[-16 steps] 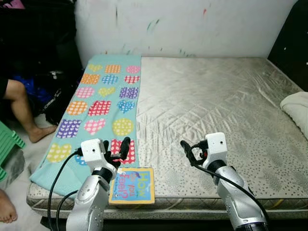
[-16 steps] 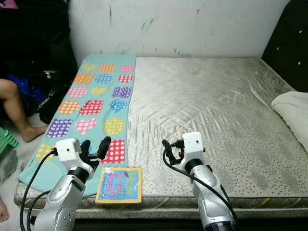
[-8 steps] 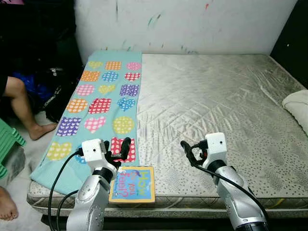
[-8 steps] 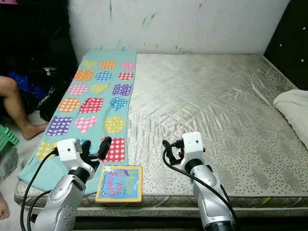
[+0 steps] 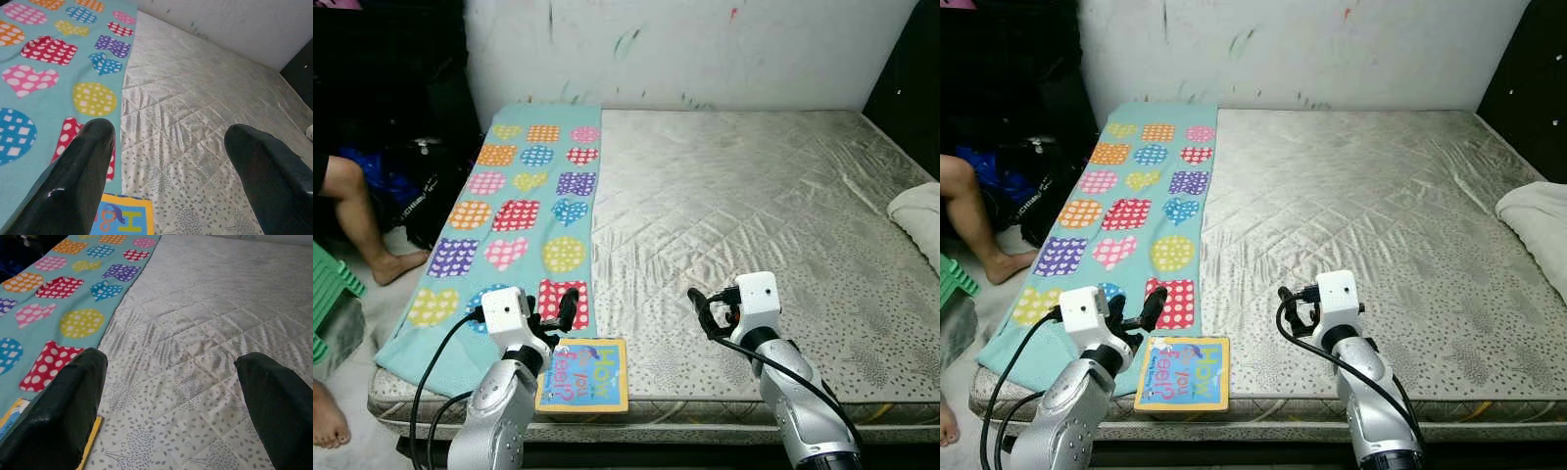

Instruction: Clean up the room

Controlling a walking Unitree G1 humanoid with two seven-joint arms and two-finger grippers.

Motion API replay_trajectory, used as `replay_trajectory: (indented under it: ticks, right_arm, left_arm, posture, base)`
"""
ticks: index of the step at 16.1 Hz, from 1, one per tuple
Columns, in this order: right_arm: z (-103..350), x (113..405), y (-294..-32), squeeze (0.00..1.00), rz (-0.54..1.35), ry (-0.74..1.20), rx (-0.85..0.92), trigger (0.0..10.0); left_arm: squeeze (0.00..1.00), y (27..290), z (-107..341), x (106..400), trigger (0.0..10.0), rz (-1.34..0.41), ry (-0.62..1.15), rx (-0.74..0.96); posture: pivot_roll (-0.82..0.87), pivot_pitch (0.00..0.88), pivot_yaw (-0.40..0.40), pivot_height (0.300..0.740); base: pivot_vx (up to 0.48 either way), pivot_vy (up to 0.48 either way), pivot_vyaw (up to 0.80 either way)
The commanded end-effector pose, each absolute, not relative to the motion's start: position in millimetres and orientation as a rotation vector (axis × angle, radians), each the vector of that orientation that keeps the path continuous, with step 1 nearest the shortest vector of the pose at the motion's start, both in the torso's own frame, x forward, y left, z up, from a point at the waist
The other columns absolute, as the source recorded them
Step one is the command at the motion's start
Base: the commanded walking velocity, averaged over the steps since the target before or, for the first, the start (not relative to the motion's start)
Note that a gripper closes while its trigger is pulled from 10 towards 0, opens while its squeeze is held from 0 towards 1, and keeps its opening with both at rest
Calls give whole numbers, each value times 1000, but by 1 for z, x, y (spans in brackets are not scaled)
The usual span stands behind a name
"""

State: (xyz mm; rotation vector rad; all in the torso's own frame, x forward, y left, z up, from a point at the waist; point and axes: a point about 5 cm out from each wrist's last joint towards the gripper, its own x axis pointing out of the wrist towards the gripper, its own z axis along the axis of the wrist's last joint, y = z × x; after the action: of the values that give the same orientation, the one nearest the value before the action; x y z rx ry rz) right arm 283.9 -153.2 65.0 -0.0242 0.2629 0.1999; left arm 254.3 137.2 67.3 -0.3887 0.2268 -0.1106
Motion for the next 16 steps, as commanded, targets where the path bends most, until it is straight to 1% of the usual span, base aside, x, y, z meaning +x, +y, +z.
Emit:
replay_trajectory:
  ticks: [1,3,4,12,13,16]
  right_arm:
    - [66,287,-156,0,188,271,-7,10000]
    - [67,289,-155,0,187,270,-6,10000]
    - [67,289,-156,0,186,269,-4,10000]
    - [65,288,-156,0,189,277,1,10000]
    - [65,287,-156,0,190,279,-2,10000]
    - [65,287,-156,0,194,279,-3,10000]
  left_arm:
    - [0,137,69,254,10000,-118,220,-392]
    - [0,137,70,255,10000,-119,216,-398]
    - [0,137,71,255,10000,-123,202,-405]
    - [0,136,70,256,10000,-128,220,-402]
    - [0,136,70,256,10000,-127,215,-396]
    - [0,136,72,256,10000,-133,202,-392]
  posture:
    - [-91,0,-17,740]
    - [-93,0,-15,740]
    - [-93,0,-15,740]
    - [-92,0,-15,740]
    - [-92,0,-15,740]
    - [-95,0,-13,740]
  base:
    - [0,0,0]
    - [0,0,0]
    - [0,296,0]
    - [0,472,0]
    - [0,251,0]
    - [0,0,0]
